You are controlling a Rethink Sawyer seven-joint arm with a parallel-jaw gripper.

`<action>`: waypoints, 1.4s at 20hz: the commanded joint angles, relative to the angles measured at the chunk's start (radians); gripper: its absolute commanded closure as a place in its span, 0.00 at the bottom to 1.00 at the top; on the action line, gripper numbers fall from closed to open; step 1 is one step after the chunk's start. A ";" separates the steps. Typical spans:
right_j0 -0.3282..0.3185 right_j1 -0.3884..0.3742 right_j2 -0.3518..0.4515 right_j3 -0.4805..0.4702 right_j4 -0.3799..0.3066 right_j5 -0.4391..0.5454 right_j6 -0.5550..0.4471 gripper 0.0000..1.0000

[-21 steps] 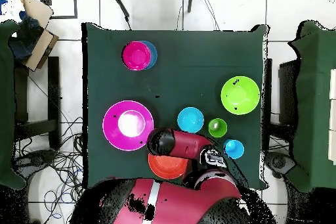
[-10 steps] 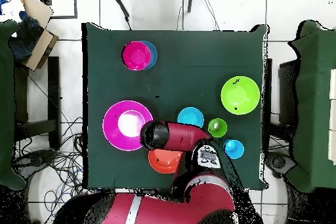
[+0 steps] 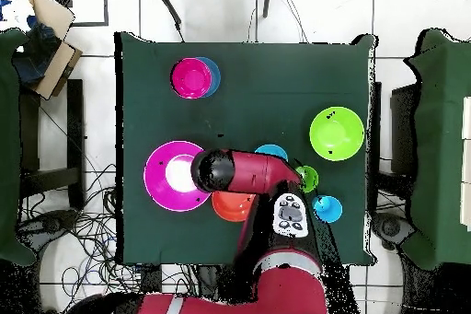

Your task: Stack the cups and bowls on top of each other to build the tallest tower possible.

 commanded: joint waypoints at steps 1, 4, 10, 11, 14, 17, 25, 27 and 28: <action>0.042 -0.038 0.029 -0.166 -0.074 0.179 -0.095 1.00; 0.044 -0.040 0.030 -0.201 -0.074 0.218 -0.105 1.00; 0.055 -0.038 0.059 -0.252 -0.069 0.288 -0.117 1.00; 0.058 -0.045 0.066 -0.253 -0.070 0.296 -0.123 1.00; 0.060 -0.043 0.084 -0.281 -0.084 0.317 -0.158 1.00; 0.053 -0.042 0.122 -0.298 -0.107 0.333 -0.235 1.00; 0.074 -0.033 0.214 -0.373 -0.148 0.390 -0.298 1.00; 0.077 -0.007 0.231 -0.403 -0.154 0.377 -0.286 1.00; 0.074 0.003 0.244 -0.410 -0.150 0.376 -0.283 1.00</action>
